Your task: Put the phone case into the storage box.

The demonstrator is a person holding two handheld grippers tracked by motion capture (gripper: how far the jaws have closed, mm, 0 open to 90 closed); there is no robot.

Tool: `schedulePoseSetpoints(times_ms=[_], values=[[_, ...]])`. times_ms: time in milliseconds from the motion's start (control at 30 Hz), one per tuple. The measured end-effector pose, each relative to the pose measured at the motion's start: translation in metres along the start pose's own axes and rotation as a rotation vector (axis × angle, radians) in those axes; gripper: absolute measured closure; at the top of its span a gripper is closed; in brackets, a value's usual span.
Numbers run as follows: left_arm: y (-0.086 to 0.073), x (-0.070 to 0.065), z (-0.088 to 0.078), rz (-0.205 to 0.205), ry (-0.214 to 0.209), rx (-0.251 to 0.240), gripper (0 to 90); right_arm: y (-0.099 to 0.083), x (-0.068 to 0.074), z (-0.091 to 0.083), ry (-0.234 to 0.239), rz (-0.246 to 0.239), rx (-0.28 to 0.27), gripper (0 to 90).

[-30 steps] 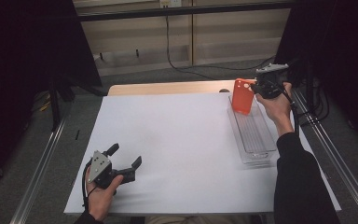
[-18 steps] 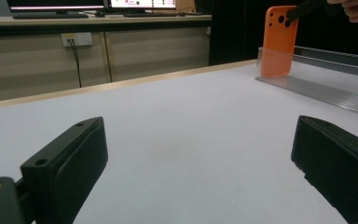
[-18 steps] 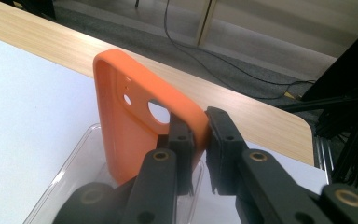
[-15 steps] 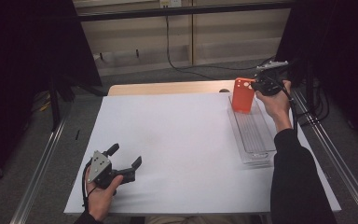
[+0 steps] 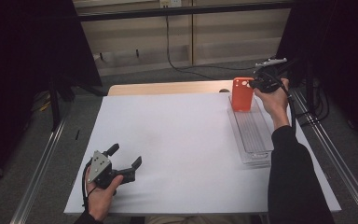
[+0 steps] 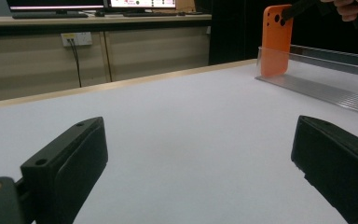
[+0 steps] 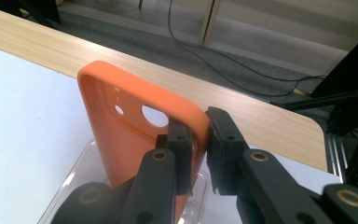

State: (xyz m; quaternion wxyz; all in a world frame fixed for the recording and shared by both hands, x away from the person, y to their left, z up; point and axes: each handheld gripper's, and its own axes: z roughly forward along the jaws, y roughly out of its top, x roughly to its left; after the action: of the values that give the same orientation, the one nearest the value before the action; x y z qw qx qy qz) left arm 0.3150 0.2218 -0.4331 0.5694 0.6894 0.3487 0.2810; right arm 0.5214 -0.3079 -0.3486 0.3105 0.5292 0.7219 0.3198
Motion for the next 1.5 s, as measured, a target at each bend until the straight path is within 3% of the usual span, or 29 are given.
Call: schedulePoseSetpoints(times_ms=[300, 1500], values=[[0.0, 0.0, 0.0, -0.002, -0.001, 0.001, 3.5, 0.0, -0.003, 0.005, 0.003, 0.042, -0.007, 80.5], [0.0, -0.001, 0.0, -0.008, -0.008, 0.002, 3.5, -0.001, -0.006, 0.014, -0.011, 0.103, -0.029, 79.7]])
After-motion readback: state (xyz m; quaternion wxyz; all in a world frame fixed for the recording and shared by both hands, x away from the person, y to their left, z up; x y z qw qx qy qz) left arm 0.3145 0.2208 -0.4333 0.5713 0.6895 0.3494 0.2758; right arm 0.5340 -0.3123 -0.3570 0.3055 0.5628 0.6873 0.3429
